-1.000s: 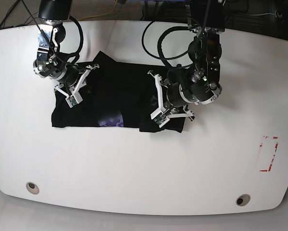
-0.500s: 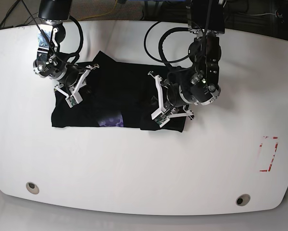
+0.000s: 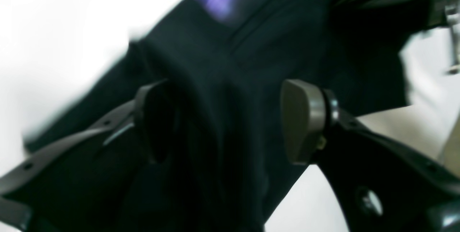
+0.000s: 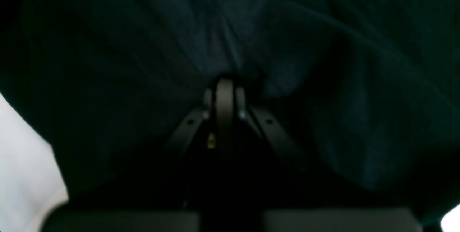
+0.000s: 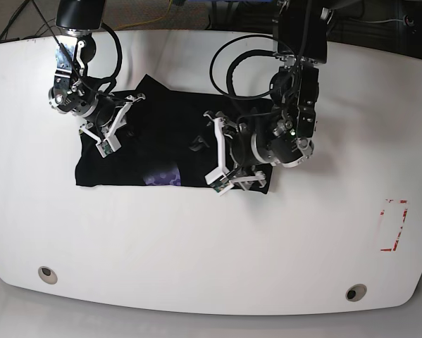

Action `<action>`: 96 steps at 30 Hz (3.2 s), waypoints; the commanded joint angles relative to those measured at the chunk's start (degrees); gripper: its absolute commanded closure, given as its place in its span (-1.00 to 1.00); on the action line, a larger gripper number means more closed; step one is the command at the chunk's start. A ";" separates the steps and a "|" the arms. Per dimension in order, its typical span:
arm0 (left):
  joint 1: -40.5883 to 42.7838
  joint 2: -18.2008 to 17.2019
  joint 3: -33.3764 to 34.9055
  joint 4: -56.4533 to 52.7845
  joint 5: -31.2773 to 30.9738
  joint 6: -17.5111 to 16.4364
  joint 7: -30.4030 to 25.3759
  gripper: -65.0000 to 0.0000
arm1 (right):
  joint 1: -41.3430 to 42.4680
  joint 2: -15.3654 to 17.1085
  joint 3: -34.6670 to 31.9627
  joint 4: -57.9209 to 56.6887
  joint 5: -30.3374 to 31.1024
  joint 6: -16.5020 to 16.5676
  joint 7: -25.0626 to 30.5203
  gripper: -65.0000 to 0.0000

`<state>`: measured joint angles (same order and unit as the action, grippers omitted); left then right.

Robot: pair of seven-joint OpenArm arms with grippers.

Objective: Layout the t-shirt on the table in an organized manner, then fold the t-shirt properly
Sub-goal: 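Release the folded end and move the left gripper back to the fold edge, then press the folded layer flat with the left gripper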

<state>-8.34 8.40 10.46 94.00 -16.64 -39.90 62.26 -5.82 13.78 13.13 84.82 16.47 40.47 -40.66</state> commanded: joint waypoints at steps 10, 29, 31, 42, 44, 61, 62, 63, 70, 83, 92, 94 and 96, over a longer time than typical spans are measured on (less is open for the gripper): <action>-3.31 -0.27 1.54 8.47 -2.21 -0.10 1.70 -0.39 | 0.07 0.07 -0.25 -0.02 -2.45 -0.47 -2.72 1.00; -1.02 -12.76 -9.89 8.91 8.42 -0.10 -2.44 0.90 | -0.02 0.07 -0.25 -0.02 -2.45 -0.47 -2.72 1.00; 0.47 -12.76 -9.80 8.91 9.57 -0.10 -2.52 0.89 | -0.02 -0.02 -0.25 -0.02 -2.45 -0.47 -2.72 1.00; 5.48 -12.49 -7.78 8.82 10.18 -0.10 -2.52 0.91 | 0.07 -0.02 -0.25 -0.02 -2.45 -0.47 -2.72 1.00; 6.45 -12.58 -6.55 8.82 10.09 -0.10 -2.52 0.91 | 0.07 -0.02 -0.25 -0.02 -2.45 -0.47 -2.72 1.00; 8.03 -9.94 5.41 6.71 10.18 -0.10 -5.78 0.91 | 0.15 -0.02 -0.25 -0.02 -2.01 -0.47 -2.72 1.00; 8.03 -9.50 6.38 6.36 10.18 -0.10 -7.09 0.91 | 0.15 -0.02 -0.25 -0.02 -2.01 -0.47 -2.72 1.00; 8.03 -9.24 7.17 5.92 10.18 -0.10 -7.97 0.91 | 0.15 -0.02 -0.25 -0.02 -2.01 -0.47 -2.72 1.00; 4.87 -5.81 14.29 0.20 10.18 -0.10 -10.87 0.91 | 0.15 -0.02 -0.25 -0.02 -1.92 -0.47 -2.72 1.00; 0.21 -3.17 16.05 3.19 10.09 -0.10 -11.84 0.91 | 0.07 -0.02 -0.25 -0.02 -2.10 -0.47 -2.72 1.00; 0.29 -10.21 7.26 6.80 10.18 -0.10 -14.66 0.92 | 0.07 -0.02 -0.16 -0.02 -2.01 -0.47 -2.72 1.00; 0.73 -11.79 5.76 6.80 10.27 -0.10 -16.85 0.92 | 0.07 -0.02 -0.16 -0.02 -2.01 -0.47 -2.72 1.00; 2.05 -13.46 4.44 6.71 10.62 -0.10 -18.87 0.92 | 0.07 -0.02 -0.16 -0.02 -2.01 -0.47 -2.72 1.00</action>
<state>-6.37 -4.08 16.03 99.63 -5.50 -39.92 47.00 -5.65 13.63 13.08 84.82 16.51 40.42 -40.73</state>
